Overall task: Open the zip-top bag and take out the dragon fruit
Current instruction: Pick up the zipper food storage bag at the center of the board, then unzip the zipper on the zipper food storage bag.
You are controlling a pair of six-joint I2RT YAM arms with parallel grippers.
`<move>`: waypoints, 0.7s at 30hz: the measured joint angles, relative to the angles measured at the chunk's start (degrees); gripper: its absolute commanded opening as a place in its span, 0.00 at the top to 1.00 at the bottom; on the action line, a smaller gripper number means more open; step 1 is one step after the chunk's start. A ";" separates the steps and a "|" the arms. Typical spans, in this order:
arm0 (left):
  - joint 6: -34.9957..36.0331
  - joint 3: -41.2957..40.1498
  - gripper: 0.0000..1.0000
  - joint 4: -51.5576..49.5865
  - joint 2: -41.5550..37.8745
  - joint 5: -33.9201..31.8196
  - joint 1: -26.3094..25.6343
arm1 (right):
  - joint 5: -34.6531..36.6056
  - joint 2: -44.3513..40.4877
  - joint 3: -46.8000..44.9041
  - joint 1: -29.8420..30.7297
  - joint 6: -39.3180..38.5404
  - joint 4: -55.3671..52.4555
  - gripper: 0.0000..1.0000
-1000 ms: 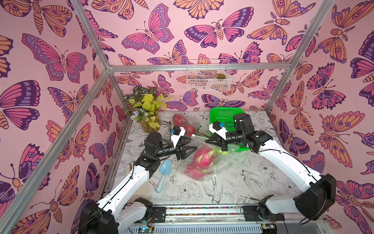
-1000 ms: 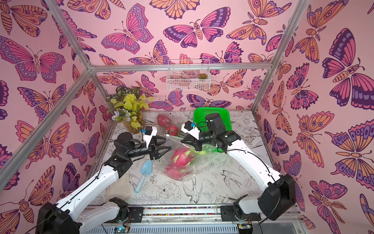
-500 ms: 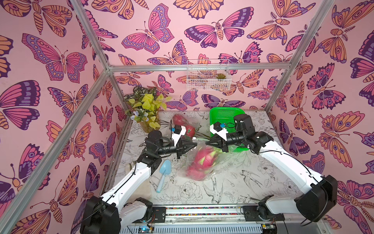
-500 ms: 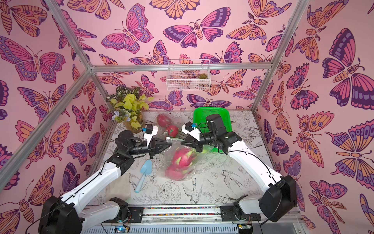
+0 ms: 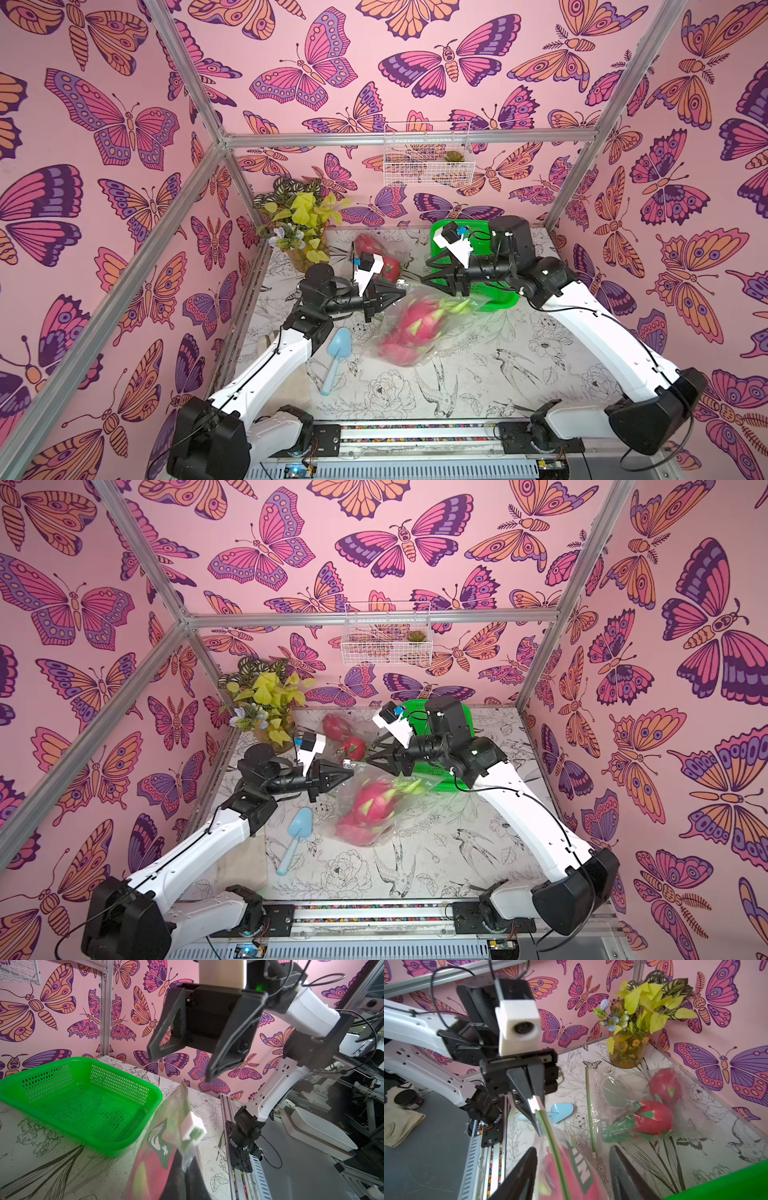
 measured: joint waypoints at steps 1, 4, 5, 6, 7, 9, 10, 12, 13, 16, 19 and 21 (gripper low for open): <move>-0.07 0.11 1.00 -0.17 0.02 -0.07 -0.04 | 0.09 0.52 1.55 0.81 -0.46 -1.38 0.43; -0.42 0.22 1.00 -0.74 0.00 -0.09 -0.09 | 1.29 2.93 6.19 3.78 -2.95 -4.76 0.43; -0.59 0.28 1.00 -0.92 0.00 -0.09 -0.09 | 2.16 3.54 6.95 4.63 -3.96 -5.49 0.43; -0.63 0.35 1.00 -0.96 0.00 -0.11 -0.09 | 3.06 4.02 7.21 5.35 -5.07 -6.01 0.43; -0.72 0.42 1.00 -1.03 0.00 -0.11 -0.09 | 3.82 4.31 7.21 5.88 -6.03 -6.36 0.44; -1.03 0.50 1.00 -1.27 0.00 -0.11 -0.09 | 5.16 4.98 7.21 6.62 -7.98 -6.88 0.52; -1.05 0.52 1.00 -1.38 0.00 -0.11 -0.09 | 5.46 5.22 7.21 6.80 -8.74 -6.97 0.57; -1.25 0.61 1.00 -1.79 0.00 -0.13 -0.09 | 5.66 5.75 7.21 6.99 -10.97 -7.13 0.64; -1.33 0.66 1.00 -1.92 0.00 -0.13 -0.09 | 5.75 5.88 7.21 7.04 -11.69 -7.10 0.64; -1.51 0.79 1.00 -2.14 0.00 -0.13 -0.11 | 5.53 5.99 7.21 7.06 -14.49 -6.97 0.64; -1.68 0.83 1.00 -2.19 0.00 -0.09 -0.17 | 5.49 5.99 6.73 7.10 -16.92 -5.90 0.65; -1.86 0.85 1.00 -2.21 0.00 -0.09 -0.37 | 5.46 5.99 6.10 7.10 -18.23 -5.31 0.66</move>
